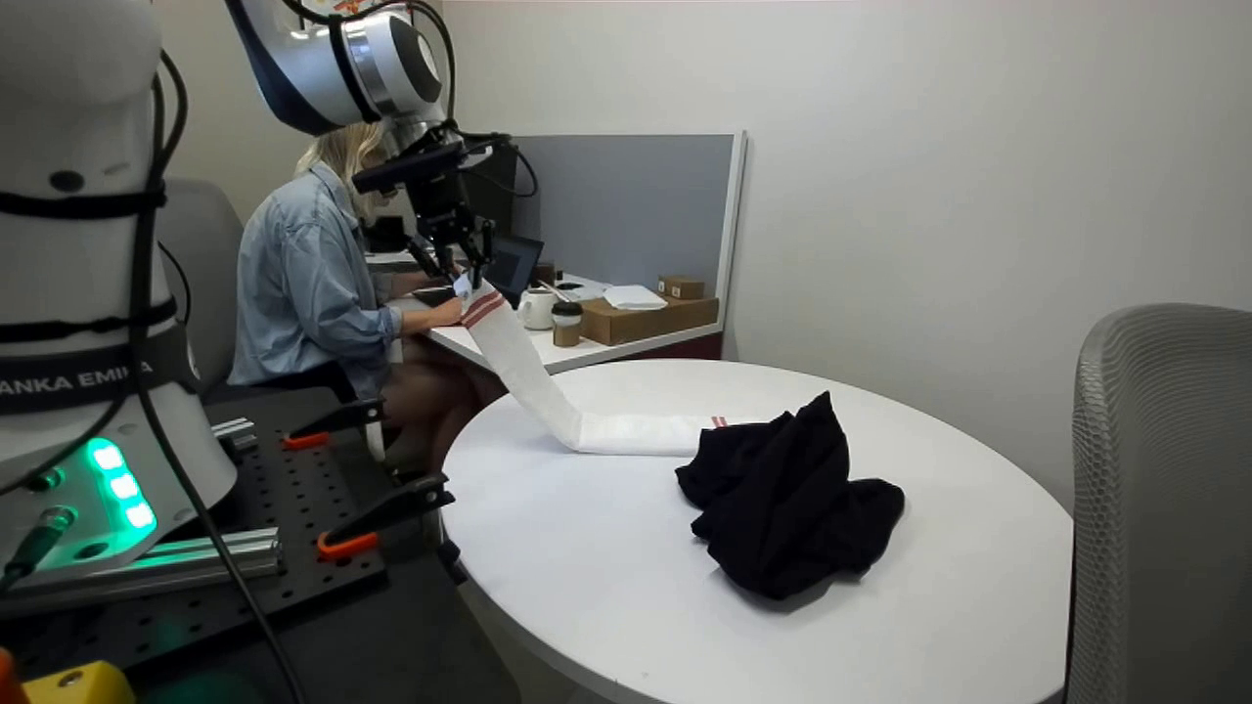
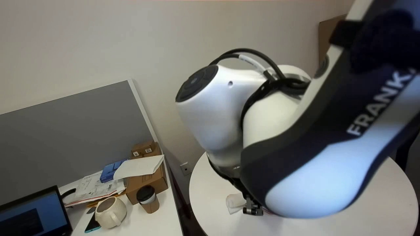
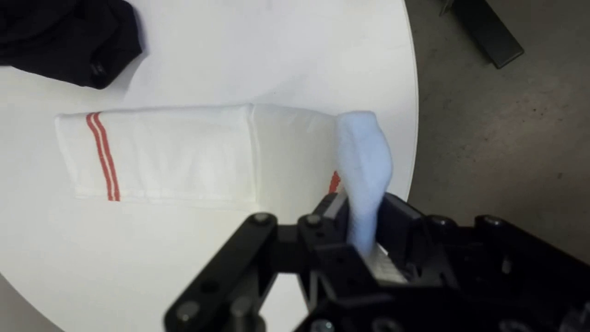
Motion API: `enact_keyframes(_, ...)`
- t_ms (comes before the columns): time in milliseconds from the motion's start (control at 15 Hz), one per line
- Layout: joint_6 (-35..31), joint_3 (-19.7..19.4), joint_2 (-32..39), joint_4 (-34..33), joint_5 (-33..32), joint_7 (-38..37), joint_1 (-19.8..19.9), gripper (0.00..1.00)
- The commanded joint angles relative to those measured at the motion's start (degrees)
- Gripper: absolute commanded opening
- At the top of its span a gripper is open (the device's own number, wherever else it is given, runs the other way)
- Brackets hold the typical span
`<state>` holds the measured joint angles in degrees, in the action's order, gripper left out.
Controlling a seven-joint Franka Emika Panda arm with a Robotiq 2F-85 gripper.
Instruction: Fold the red and white towel in half twice from left to right
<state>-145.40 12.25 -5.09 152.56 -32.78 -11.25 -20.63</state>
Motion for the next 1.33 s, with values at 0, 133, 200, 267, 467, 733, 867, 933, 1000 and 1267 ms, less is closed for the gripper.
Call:
enact_keyframes(0,3.01,-0.18,-6.94,-0.84,5.28,4.05,4.53,0.10)
enact_keyframes(133,4.63,-0.70,-9.45,-2.21,7.16,5.41,6.82,0.10)
enact_keyframes(200,5.59,-0.90,-10.50,-2.93,7.87,6.09,7.76,0.10)
enact_keyframes(267,6.29,-0.96,-11.23,-3.55,8.21,6.50,8.56,0.10)
enact_keyframes(467,8.39,-0.79,-11.94,-5.88,8.42,6.68,10.43,0.10)
enact_keyframes(733,10.77,-1.04,-10.14,-9.54,8.41,6.47,12.04,0.10)
enact_keyframes(867,11.51,-1.58,-9.20,-11.33,8.96,6.69,12.79,0.10)
enact_keyframes(933,11.70,-1.86,-8.60,-12.19,9.02,6.53,13.32,0.10)
enact_keyframes(1000,11.90,-1.99,-8.01,-13.01,8.97,6.21,13.78,0.10)
enact_keyframes(1267,12.32,-3.07,-4.00,-16.58,8.78,5.74,15.64,0.10)
